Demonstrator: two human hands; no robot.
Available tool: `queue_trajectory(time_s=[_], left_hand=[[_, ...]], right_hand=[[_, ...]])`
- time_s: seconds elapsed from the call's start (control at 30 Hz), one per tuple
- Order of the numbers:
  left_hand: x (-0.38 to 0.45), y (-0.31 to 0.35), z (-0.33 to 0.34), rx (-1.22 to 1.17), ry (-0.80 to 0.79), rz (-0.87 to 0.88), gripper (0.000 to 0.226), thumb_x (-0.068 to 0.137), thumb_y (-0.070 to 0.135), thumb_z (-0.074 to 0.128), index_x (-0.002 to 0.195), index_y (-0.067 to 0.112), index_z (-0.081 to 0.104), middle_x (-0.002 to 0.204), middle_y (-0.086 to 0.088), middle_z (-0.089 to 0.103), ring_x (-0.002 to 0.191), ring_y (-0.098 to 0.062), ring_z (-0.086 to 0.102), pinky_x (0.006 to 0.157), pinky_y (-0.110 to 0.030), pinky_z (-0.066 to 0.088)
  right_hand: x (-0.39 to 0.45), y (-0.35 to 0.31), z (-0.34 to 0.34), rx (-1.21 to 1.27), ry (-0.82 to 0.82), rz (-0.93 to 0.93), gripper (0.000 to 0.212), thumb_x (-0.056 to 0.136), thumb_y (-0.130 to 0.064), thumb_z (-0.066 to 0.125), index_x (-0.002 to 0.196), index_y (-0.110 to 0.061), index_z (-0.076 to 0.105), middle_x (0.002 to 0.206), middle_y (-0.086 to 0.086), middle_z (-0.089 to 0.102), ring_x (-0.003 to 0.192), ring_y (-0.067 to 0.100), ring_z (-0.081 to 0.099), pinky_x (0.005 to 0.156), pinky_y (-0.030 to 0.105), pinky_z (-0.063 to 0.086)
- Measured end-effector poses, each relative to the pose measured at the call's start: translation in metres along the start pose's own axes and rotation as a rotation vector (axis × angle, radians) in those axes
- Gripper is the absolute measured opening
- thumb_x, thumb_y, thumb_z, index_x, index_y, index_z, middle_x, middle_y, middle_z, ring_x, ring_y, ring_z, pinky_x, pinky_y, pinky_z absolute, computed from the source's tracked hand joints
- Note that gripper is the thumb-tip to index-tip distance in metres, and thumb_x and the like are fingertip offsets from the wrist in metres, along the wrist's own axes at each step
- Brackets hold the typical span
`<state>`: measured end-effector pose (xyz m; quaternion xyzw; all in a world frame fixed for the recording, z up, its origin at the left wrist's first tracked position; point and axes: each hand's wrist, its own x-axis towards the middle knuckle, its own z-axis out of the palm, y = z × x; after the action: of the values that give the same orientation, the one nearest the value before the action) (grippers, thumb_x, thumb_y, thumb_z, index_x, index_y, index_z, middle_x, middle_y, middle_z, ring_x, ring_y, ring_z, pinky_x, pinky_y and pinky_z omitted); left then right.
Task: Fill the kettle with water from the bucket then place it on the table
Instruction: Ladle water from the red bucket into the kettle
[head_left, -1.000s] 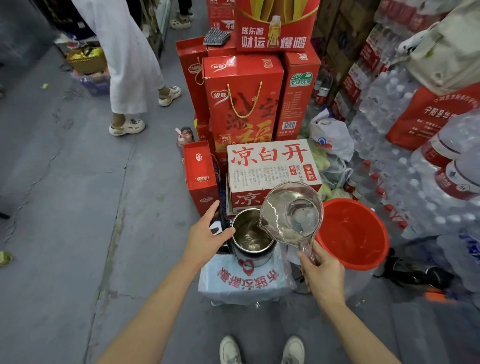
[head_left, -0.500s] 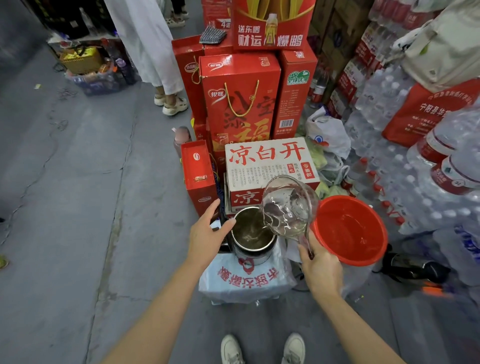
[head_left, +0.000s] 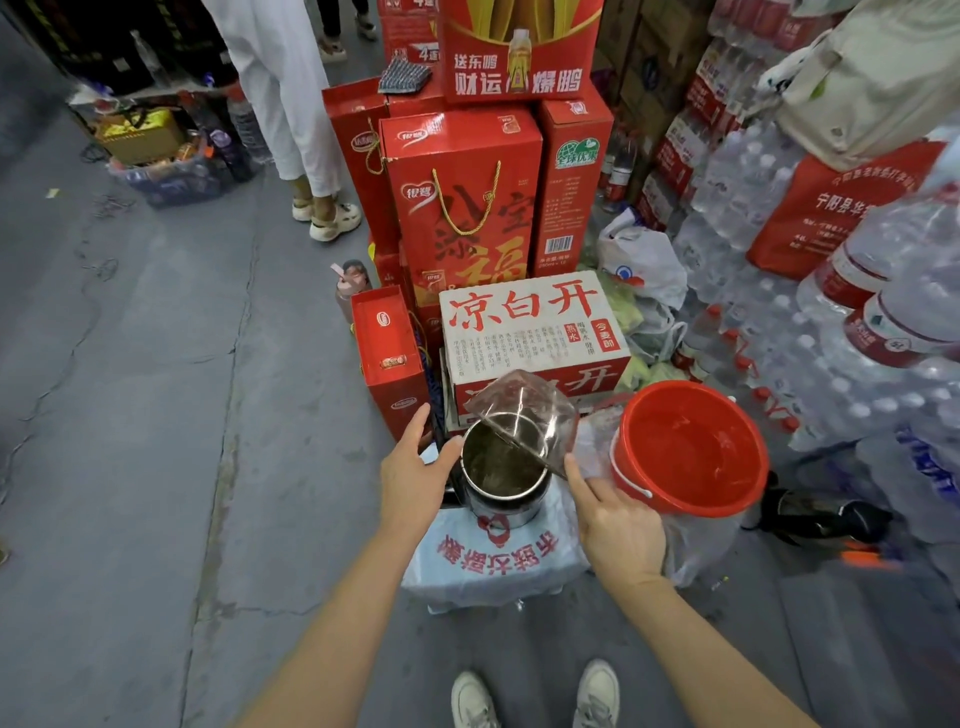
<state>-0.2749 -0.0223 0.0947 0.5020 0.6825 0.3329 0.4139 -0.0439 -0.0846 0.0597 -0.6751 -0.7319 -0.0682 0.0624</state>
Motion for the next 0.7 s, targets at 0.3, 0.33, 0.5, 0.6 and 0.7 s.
queue_trajectory(time_s=[0.3, 0.33, 0.5, 0.6, 0.7], left_hand=[[-0.004, 0.002, 0.019, -0.011, 0.112, -0.041, 0.060, 0.093, 0.036, 0.063, 0.149, 0.033, 0.042, 0.146, 0.004, 0.053, 0.130, -0.016, 0.054, 0.107, -0.043, 0.045], [-0.005, 0.002, 0.020, -0.011, 0.131, -0.042, 0.058, 0.093, 0.036, 0.062, 0.148, 0.034, 0.043, 0.146, 0.004, 0.054, 0.129, -0.016, 0.054, 0.107, -0.043, 0.045], [-0.012, 0.003, 0.027, -0.043, 0.212, -0.043, 0.051, 0.097, 0.031, 0.059, 0.147, 0.030, 0.046, 0.136, 0.003, 0.059, 0.117, -0.015, 0.060, 0.098, -0.032, 0.047], [-0.015, 0.010, 0.031, -0.054, 0.256, -0.047, 0.049, 0.098, 0.026, 0.058, 0.146, 0.025, 0.048, 0.133, 0.001, 0.060, 0.110, -0.008, 0.056, 0.092, -0.021, 0.041], [-0.015, 0.010, 0.033, -0.033, 0.274, -0.046, 0.047, 0.098, 0.026, 0.058, 0.144, 0.024, 0.051, 0.135, -0.002, 0.061, 0.116, -0.011, 0.056, 0.097, -0.023, 0.039]], right_hand=[[-0.021, 0.059, -0.007, 0.228, 0.179, 0.406, 0.044, 0.086, -0.024, 0.062, 0.129, -0.015, 0.068, 0.067, 0.008, 0.071, 0.041, 0.031, 0.061, 0.037, 0.031, 0.045], [-0.026, 0.077, -0.008, 0.276, 0.170, 0.560, 0.043, 0.092, -0.024, 0.059, 0.134, -0.017, 0.063, 0.078, 0.012, 0.074, 0.051, 0.035, 0.066, 0.044, 0.036, 0.049], [-0.028, 0.171, 0.012, 0.174, -0.294, 0.689, 0.071, 0.101, -0.024, 0.044, 0.159, -0.032, 0.004, 0.101, 0.017, 0.072, 0.086, 0.037, 0.069, 0.072, 0.043, 0.050], [-0.016, 0.198, 0.035, 0.093, -0.432, 0.574, 0.080, 0.097, -0.015, 0.045, 0.157, -0.040, -0.002, 0.095, 0.013, 0.071, 0.080, 0.033, 0.069, 0.063, 0.037, 0.044], [0.001, 0.202, 0.049, 0.085, -0.529, 0.568, 0.082, 0.092, -0.009, 0.045, 0.157, -0.040, 0.005, 0.092, 0.010, 0.071, 0.087, 0.033, 0.069, 0.064, 0.035, 0.040]])
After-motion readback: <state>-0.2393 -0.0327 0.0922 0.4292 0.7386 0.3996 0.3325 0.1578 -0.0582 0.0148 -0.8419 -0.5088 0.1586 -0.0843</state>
